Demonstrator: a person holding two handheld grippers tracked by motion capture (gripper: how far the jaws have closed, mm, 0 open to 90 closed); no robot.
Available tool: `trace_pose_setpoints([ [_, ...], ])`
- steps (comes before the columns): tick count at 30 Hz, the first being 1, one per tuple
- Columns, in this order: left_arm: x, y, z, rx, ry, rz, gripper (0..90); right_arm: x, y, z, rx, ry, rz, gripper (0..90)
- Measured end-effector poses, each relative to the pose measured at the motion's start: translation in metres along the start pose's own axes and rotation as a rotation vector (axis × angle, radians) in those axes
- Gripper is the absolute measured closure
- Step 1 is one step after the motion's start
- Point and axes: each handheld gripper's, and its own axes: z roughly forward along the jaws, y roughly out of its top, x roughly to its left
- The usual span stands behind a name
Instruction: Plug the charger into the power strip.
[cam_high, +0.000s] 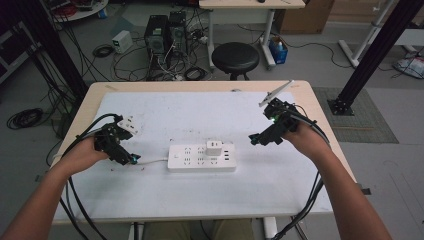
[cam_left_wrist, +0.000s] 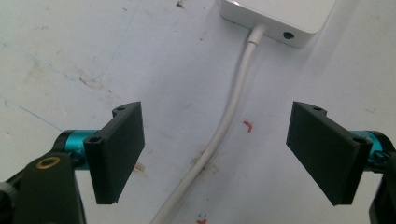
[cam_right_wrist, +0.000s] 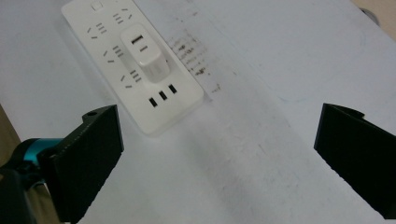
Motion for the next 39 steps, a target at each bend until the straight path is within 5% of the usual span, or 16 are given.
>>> trace_pose_setpoints([
  [5,-0.001,0.000,0.000,-0.005,0.016,0.016,19.3,0.002,-0.023,-0.011,-0.012,-0.051,0.038,0.7],
  [10,0.002,-0.002,0.000,0.009,0.024,0.005,19.3,0.004,-0.036,-0.010,-0.029,-0.034,0.073,0.7],
  [12,0.002,-0.003,0.001,-0.010,0.029,-0.028,19.2,0.004,-0.037,-0.008,-0.022,-0.033,0.065,0.7],
  [39,0.002,-0.005,0.002,0.003,0.033,-0.030,19.3,0.003,-0.058,0.013,0.010,-0.014,0.123,0.7],
])
